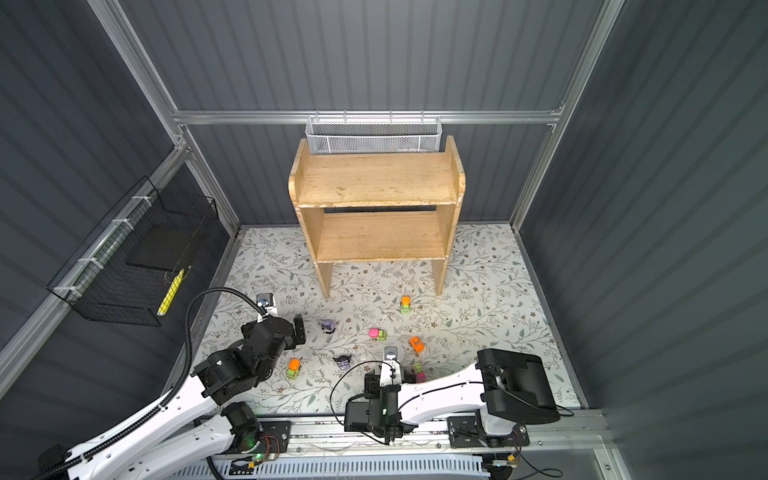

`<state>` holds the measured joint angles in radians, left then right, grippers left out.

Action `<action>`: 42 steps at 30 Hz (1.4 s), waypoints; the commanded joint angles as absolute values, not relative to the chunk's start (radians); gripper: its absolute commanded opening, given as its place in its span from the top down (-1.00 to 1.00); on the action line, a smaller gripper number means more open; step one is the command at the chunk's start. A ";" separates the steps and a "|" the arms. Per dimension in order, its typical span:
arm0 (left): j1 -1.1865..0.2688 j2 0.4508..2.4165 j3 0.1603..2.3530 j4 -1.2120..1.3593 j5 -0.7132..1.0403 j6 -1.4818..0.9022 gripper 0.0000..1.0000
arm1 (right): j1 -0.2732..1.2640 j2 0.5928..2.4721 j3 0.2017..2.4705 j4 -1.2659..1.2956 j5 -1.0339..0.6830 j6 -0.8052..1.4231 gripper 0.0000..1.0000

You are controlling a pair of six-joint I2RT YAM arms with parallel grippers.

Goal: Place and organize the plastic toys onto the shelf
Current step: 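Move the right gripper down toward the toys while the left gripper advances, then lower the right gripper onto the purple-and-black figurine and close it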

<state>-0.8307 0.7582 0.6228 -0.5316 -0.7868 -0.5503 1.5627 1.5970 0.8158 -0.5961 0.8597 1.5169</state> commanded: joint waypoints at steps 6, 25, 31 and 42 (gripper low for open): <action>-0.832 0.744 0.642 -0.541 -0.811 -0.529 -0.99 | 1.539 1.608 0.805 -0.562 0.865 1.512 -0.68; -0.831 0.750 0.632 -0.529 -0.821 -0.526 -0.99 | 1.480 1.652 0.785 -0.502 0.822 1.480 -0.59; -0.832 0.750 0.624 -0.518 -0.819 -0.525 -0.99 | 1.473 1.670 0.791 -0.500 0.823 1.480 -0.56; -0.832 0.744 0.621 -0.523 -0.815 -0.525 -0.99 | 1.460 1.690 0.799 -0.497 0.822 1.486 -0.41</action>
